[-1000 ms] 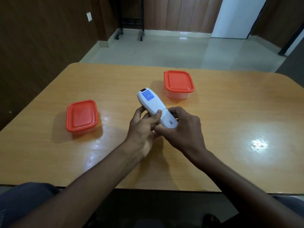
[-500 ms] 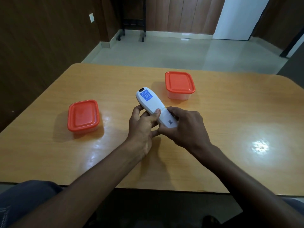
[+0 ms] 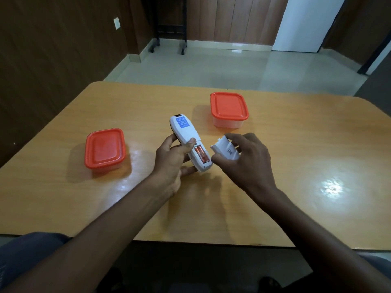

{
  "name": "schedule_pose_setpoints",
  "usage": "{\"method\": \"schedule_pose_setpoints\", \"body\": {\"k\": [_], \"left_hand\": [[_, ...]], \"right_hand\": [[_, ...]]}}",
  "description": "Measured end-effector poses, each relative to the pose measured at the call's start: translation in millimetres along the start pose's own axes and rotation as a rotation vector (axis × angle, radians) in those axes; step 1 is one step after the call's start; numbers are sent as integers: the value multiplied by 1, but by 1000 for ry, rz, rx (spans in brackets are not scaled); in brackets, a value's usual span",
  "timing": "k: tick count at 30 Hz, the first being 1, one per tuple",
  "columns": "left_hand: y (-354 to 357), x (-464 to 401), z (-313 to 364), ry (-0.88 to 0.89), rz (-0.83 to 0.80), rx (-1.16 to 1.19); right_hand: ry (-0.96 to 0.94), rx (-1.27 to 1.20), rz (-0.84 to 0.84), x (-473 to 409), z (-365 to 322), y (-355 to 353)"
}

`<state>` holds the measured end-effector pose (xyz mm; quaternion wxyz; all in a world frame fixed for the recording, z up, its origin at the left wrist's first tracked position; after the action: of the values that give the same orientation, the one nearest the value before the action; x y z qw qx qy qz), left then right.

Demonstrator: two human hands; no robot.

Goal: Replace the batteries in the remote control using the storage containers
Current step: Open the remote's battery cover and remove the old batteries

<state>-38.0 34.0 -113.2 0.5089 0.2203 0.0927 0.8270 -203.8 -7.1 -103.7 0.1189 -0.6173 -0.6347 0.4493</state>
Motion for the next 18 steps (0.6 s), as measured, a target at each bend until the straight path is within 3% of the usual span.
{"method": "schedule_pose_setpoints", "body": {"k": [7, 13, 16, 18], "left_hand": [[-4, -1, 1, -58, 3, -51], [-6, 1, 2, -81, 7, -62], [-6, 1, 5, -87, 7, -83], [-5, 2, 6, -79, 11, -106]], "right_hand": [[154, 288, -130, -10, 34, 13], [-48, 562, -15, -13, 24, 15], [-208, 356, 69, -7, 8, 16], [-228, 134, 21, -2, -3, 16]]}}
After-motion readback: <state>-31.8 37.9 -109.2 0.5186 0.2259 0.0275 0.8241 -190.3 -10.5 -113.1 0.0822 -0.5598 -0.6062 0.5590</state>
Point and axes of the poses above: each hand's wrist, its own x-axis away from the middle knuckle, its own y-axis out of the palm, z = x × y, the point moved 1 cm from there along -x, towards the middle knuckle, and after that the axes turned 2 degrees about x, right-handed, at the moved point
